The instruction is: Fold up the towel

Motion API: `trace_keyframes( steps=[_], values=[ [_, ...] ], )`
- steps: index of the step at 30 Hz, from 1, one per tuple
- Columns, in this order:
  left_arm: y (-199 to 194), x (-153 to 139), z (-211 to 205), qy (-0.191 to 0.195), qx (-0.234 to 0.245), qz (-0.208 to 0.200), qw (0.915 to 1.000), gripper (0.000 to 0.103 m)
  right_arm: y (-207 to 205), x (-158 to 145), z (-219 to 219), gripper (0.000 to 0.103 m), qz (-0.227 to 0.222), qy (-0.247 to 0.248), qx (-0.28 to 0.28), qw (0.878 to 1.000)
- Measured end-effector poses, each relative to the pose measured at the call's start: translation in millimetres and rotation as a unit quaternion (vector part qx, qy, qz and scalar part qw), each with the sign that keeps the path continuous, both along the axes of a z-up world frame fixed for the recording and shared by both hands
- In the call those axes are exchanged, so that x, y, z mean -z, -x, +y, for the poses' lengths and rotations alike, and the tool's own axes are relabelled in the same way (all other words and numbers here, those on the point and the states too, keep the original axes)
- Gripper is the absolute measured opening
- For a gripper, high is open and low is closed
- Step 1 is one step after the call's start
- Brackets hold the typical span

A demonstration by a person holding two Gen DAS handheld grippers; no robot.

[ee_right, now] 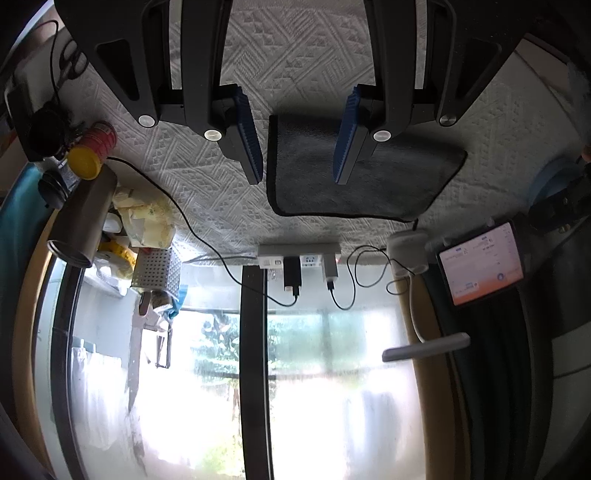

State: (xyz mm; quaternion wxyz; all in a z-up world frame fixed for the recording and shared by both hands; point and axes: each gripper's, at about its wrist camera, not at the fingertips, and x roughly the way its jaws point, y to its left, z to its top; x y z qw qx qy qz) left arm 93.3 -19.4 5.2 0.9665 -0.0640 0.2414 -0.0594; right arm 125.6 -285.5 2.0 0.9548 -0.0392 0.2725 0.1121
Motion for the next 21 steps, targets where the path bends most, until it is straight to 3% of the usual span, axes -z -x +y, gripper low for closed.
trace_keyframes(
  steps=[11, 21],
  values=[
    [38.6, -40.0, -4.6, -0.017, -0.017, -0.04, 0.9989, 0.077, 59.1, -60.8, 0.5, 0.043, -0.078, -0.012, -0.008, 0.997],
    [69.0, -72.4, -3.4, -0.021, -0.027, -0.097, 0.9946, 0.077, 101.2, -103.1, -1.5, 0.058, -0.14, -0.018, -0.01, 0.99]
  ],
)
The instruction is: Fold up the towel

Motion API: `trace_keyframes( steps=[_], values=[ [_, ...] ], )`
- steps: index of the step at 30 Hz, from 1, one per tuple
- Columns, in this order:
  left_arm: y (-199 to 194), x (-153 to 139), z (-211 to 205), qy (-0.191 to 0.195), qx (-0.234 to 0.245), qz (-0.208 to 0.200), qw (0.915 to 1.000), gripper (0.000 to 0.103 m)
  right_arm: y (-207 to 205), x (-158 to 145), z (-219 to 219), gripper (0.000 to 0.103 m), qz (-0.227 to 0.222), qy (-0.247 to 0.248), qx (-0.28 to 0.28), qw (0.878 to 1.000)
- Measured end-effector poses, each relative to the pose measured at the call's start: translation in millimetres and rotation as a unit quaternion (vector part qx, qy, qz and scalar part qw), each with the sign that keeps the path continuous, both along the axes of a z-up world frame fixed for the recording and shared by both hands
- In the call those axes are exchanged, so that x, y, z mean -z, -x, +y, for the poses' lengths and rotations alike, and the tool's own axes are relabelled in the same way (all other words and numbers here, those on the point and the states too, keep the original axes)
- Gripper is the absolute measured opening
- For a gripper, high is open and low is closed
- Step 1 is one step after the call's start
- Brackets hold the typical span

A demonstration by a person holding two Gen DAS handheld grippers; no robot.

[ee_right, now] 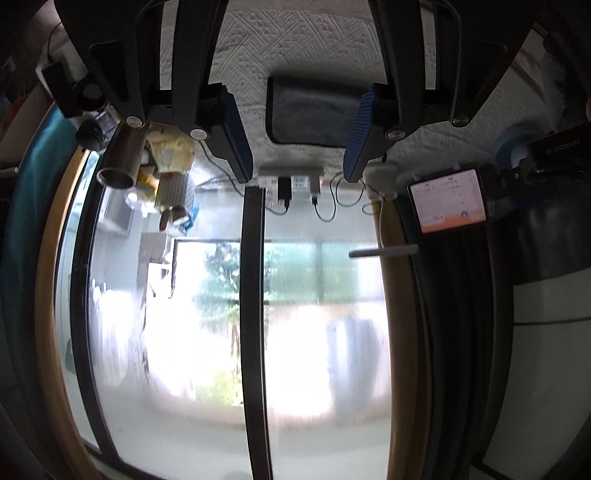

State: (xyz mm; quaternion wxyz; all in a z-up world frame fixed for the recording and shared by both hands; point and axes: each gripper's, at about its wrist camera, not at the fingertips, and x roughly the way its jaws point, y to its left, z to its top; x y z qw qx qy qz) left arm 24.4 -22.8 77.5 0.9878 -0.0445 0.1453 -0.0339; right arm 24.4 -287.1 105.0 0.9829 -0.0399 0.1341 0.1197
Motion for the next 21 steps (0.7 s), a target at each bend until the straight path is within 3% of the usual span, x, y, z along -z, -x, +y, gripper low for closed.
trace_keyframes(
  steps=[3, 5, 7, 21],
  values=[
    [3.3, -7.1, -1.1, -0.018, -0.027, -0.004, 0.9995, 0.078, 6.8, -8.0, 0.7, 0.069, -0.012, 0.003, 0.007, 1.0],
    [5.7, -9.2, -0.3, -0.019, -0.03, -0.009, 0.9993, 0.09, 8.8, -11.5, 0.1, 0.078, -0.019, 0.005, 0.013, 1.0],
    [8.4, -10.3, 2.1, -0.013, -0.03, -0.012, 0.9994, 0.093, 9.0, -13.2, -0.1, 0.083, -0.023, 0.005, 0.018, 1.0],
    [8.9, -6.0, 5.3, -0.019, -0.052, -0.015, 0.9984, 0.095, 5.1, -9.2, 8.9, 0.085, -0.02, 0.013, 0.01, 1.0]
  ],
)
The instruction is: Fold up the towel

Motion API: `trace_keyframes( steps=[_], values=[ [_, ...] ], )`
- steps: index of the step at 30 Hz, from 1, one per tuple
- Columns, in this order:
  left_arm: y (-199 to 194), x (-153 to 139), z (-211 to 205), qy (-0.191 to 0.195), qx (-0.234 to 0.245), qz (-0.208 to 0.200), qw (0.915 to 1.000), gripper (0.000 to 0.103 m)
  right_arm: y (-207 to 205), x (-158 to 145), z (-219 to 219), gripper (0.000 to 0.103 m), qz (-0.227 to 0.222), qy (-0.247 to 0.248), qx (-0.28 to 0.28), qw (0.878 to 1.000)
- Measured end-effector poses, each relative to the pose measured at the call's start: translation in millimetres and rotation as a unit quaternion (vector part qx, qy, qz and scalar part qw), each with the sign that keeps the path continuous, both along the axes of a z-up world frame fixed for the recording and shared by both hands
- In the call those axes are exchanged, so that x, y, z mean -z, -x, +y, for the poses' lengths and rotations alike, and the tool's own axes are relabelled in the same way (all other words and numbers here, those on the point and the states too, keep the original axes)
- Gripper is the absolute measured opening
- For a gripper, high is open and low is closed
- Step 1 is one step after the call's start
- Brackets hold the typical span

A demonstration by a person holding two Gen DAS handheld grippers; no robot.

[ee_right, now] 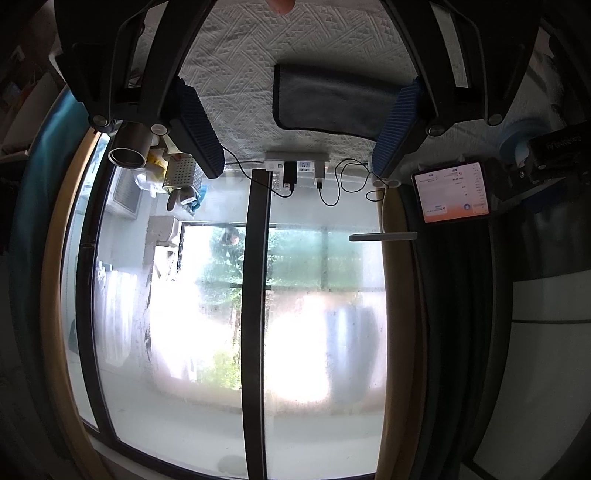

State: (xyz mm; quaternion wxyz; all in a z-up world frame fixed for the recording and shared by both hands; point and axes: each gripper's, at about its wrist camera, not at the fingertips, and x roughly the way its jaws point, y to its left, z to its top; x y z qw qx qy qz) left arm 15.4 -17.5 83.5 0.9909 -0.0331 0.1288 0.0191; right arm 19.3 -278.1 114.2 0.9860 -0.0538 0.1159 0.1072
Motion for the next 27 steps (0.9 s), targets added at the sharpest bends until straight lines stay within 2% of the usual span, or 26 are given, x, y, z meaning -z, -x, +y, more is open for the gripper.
trace_keyframes(
  steps=[27],
  values=[
    [-0.9, 3.0, -8.6, -0.008, 0.01, 0.006, 0.9999, 0.095, -2.3, 8.7, -5.3, 0.085, 0.006, -0.004, 0.003, 1.0]
  ],
)
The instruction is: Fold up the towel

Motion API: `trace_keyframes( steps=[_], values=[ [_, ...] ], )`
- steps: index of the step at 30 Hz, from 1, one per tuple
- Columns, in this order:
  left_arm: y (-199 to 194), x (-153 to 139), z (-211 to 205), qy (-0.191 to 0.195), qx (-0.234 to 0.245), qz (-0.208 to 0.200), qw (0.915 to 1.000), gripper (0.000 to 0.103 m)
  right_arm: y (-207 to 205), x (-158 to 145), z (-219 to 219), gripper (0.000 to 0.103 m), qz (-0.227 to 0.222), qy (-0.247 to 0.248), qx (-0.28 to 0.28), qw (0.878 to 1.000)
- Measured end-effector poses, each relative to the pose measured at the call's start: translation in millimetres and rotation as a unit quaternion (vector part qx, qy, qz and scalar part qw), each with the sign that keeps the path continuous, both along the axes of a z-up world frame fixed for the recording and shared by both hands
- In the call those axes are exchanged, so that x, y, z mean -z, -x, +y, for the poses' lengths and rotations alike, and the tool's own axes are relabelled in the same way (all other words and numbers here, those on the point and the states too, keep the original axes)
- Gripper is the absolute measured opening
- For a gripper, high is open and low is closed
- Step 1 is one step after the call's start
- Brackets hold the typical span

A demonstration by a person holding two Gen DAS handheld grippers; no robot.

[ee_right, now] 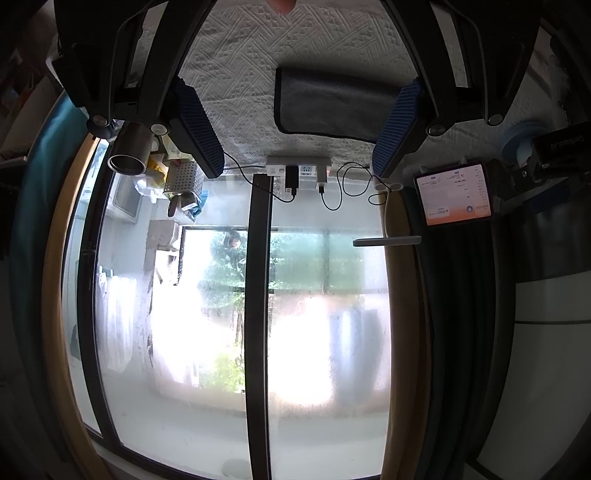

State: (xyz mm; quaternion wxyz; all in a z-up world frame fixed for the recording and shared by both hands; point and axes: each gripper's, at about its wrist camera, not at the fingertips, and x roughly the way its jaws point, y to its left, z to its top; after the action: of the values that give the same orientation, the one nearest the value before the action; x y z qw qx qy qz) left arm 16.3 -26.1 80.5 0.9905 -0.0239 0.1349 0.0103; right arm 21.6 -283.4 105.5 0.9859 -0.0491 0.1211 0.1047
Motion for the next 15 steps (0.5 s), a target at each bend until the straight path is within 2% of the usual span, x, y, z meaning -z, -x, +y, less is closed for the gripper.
trace_keyframes(
  steps=[15],
  values=[
    [-1.9, -1.8, 1.5, 0.002, -0.003, -0.001, 1.0, 0.095, -0.6, 2.1, 4.8, 0.085, 0.002, 0.003, -0.006, 1.0]
  ],
)
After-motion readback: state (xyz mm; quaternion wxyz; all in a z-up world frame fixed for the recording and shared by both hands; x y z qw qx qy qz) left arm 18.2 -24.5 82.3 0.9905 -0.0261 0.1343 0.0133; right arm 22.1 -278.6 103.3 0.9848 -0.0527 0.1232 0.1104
